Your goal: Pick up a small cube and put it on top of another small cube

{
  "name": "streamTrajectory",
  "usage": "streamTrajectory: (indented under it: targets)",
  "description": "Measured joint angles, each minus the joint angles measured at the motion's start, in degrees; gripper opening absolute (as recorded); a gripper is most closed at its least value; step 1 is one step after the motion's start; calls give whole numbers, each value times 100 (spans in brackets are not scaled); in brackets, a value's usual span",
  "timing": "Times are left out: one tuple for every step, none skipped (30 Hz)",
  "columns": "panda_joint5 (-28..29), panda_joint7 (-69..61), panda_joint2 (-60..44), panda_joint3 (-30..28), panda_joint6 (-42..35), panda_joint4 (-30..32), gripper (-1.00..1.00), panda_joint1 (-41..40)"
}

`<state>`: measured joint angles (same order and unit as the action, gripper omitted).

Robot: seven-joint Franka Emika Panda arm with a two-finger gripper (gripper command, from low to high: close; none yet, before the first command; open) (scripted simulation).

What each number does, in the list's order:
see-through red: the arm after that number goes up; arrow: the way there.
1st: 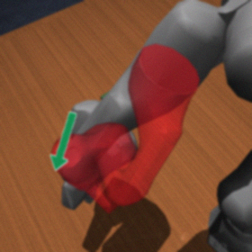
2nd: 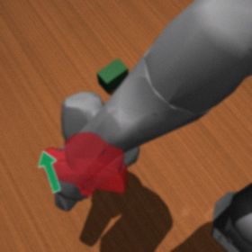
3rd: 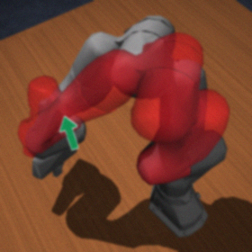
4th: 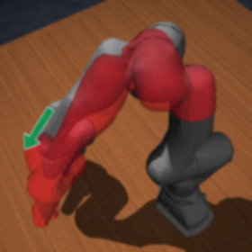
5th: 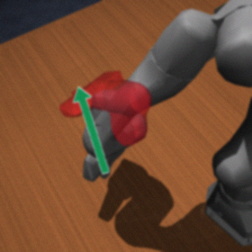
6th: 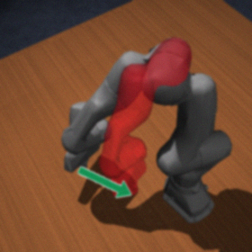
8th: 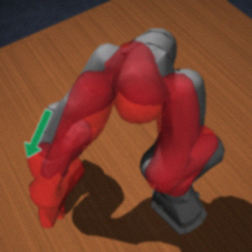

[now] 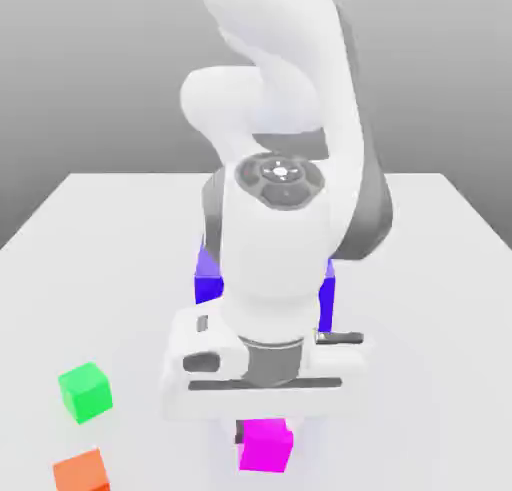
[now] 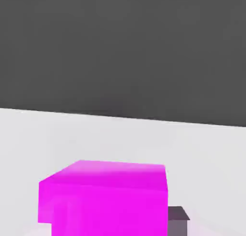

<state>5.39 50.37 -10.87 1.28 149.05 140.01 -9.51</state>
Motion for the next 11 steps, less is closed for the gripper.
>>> streamTrajectory:
  targets:
    - [-97,94,178,-158,56,208,-100,-159]
    - [-192,190,360,-317,109,415,-100,-317]
    - [-283,279,501,-480,179,599,-100,-518]
    - [-380,355,576,-646,283,752,-100,-779]
    - [-510,405,562,-804,448,877,-100,-1037]
    - [-686,409,426,-888,695,968,-100,-1247]
    - [-823,376,254,-909,916,1008,-100,-1344]
    - [-935,328,65,-887,1122,1022,-100,-1415]
    - [-997,300,-52,-871,1247,1028,100,-1455]
    - [-997,300,-52,-870,1247,1028,100,-1454]
    - [-997,300,-52,-870,1247,1028,100,-1454]
